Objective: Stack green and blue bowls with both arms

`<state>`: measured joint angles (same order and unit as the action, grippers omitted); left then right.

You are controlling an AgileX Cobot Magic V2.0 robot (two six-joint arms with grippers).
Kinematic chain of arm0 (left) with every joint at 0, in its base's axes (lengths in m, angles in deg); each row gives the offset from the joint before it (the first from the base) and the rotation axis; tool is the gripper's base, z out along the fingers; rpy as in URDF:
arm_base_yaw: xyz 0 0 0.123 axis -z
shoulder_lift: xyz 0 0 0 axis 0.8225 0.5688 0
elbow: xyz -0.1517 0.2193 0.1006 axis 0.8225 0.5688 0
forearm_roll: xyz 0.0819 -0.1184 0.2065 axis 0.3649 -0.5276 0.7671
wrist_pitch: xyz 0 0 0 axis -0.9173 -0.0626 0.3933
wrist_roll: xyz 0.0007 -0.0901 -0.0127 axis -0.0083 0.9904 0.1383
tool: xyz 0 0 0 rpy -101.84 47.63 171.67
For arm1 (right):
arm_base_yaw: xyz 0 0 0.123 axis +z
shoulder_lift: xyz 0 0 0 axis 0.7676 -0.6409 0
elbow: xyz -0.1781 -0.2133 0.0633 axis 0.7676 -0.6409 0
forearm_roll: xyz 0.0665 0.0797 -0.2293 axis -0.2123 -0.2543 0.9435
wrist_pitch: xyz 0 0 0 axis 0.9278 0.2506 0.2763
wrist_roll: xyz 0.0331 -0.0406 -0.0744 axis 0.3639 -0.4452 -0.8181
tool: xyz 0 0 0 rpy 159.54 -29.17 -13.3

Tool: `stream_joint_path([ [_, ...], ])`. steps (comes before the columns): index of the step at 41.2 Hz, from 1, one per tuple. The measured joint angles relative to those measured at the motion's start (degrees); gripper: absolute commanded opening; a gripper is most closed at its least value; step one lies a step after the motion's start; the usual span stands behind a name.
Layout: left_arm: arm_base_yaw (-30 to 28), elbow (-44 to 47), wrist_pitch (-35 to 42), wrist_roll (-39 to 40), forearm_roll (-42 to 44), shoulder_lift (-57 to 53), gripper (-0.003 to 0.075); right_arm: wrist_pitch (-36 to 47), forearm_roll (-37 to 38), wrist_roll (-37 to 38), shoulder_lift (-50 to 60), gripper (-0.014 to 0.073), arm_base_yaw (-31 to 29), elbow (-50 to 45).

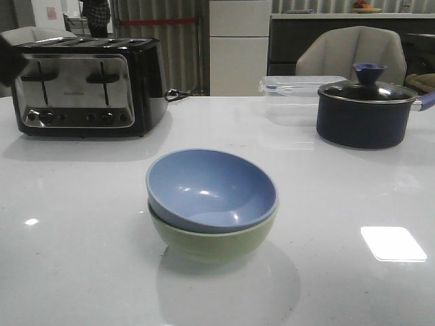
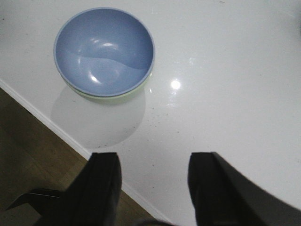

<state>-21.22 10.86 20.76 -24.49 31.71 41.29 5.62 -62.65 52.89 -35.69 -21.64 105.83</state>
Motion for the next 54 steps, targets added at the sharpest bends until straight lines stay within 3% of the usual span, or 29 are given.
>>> stream_joint_path([
  [16, 0.0, 8.04, -0.44, 8.17, 4.59, -9.65, 0.0359, -2.91, 0.57, 0.5, 0.0, 0.0437, -3.35, 0.0],
  [20, 0.0, 8.14, -0.44, 8.41, 4.71, -9.64, 0.0306, -2.96, 0.57, 0.5, 0.0, 0.0328, -3.35, 0.0],
  [29, 0.0, 8.14, 0.94, 8.59, 4.79, -9.64, 0.0109, -3.41, 0.57, 0.5, 0.0, 0.0051, -3.35, 0.0],
  [54, 0.0, 8.14, 1.86, 8.69, 4.84, -9.64, 0.0093, -3.66, 0.57, 0.5, 0.0, 0.0057, -3.35, 0.0],
])
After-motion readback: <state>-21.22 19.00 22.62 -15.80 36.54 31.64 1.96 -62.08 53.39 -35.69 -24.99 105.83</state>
